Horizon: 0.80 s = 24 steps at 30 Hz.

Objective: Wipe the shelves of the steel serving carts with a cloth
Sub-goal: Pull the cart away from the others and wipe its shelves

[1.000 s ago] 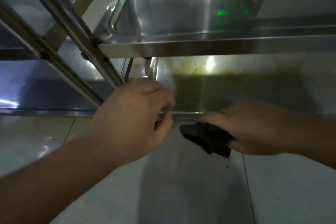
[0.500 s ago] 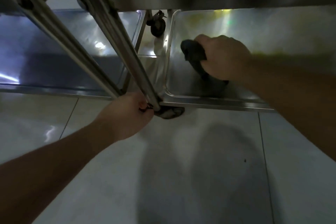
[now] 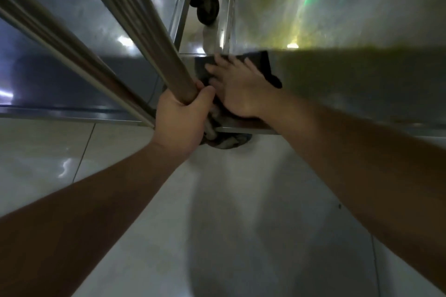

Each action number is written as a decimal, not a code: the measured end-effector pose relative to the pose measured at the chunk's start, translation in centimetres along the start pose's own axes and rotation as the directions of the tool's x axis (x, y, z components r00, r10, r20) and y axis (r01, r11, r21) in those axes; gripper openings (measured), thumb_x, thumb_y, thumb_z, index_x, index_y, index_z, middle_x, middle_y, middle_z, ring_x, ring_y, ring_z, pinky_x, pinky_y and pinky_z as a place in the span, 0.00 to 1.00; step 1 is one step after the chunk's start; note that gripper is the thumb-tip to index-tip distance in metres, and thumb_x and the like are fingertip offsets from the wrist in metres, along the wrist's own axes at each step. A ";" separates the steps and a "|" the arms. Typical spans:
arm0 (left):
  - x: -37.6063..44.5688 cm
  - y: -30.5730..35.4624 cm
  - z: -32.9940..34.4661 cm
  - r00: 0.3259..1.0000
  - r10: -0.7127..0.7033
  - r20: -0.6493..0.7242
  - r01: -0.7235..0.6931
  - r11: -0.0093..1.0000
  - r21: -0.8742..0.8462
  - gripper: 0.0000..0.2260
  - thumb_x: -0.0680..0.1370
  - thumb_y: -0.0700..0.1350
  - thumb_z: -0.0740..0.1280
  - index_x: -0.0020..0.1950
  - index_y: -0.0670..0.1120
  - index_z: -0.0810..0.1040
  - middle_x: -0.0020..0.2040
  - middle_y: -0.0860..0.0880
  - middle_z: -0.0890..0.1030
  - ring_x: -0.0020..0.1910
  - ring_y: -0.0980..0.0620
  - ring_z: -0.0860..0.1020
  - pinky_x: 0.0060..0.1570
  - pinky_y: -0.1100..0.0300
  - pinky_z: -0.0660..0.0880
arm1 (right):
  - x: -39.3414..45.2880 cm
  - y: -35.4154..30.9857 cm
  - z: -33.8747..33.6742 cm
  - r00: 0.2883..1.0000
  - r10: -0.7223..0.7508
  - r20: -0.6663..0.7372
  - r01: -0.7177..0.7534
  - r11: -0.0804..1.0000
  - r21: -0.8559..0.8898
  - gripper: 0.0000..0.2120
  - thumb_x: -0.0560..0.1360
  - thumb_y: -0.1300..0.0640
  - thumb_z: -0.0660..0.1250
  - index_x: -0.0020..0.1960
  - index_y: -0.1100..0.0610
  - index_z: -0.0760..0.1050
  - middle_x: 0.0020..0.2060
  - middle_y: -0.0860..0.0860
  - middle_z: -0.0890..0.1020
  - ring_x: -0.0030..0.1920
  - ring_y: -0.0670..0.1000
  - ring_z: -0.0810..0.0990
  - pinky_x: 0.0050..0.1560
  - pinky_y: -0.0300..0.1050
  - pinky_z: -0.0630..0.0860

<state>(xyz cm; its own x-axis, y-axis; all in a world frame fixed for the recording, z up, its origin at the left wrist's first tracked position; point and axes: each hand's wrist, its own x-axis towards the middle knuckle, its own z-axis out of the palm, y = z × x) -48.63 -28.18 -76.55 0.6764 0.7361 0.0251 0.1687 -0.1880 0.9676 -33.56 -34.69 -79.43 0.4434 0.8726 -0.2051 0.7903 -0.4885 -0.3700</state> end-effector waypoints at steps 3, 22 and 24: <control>0.2 -0.4 0.9 0.995 -0.056 -0.084 0.048 0.994 -0.094 0.14 0.77 0.34 0.69 0.34 0.49 0.74 0.31 0.50 0.76 0.33 0.53 0.75 0.38 0.61 0.73 | -6.7 0.5 2.2 0.996 -0.059 -0.061 0.057 0.998 -0.037 0.27 0.86 0.43 0.46 0.84 0.47 0.54 0.84 0.47 0.55 0.84 0.51 0.49 0.82 0.55 0.44; 0.4 -0.5 1.7 0.987 -0.106 -0.125 0.074 0.969 -0.236 0.18 0.72 0.31 0.66 0.28 0.52 0.74 0.28 0.53 0.73 0.31 0.54 0.72 0.35 0.61 0.70 | -6.4 1.2 2.5 0.992 -0.105 -0.067 0.100 0.992 -0.072 0.28 0.85 0.43 0.50 0.84 0.45 0.55 0.83 0.44 0.55 0.83 0.49 0.50 0.82 0.53 0.43; 0.4 -0.5 1.6 0.988 -0.114 -0.107 0.085 0.966 -0.244 0.20 0.74 0.30 0.66 0.28 0.52 0.74 0.29 0.51 0.73 0.31 0.53 0.73 0.34 0.61 0.70 | -8.6 5.7 1.6 0.991 -0.117 -0.064 0.109 0.987 -0.119 0.30 0.81 0.42 0.50 0.82 0.46 0.61 0.82 0.47 0.61 0.82 0.52 0.57 0.81 0.57 0.51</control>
<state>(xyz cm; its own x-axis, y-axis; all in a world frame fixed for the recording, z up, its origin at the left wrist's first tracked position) -47.29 -28.88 -77.40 0.5722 0.8180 -0.0589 0.0461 0.0396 0.9981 -33.50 -44.95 -81.20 0.3734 0.9220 -0.1022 0.8786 -0.3869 -0.2801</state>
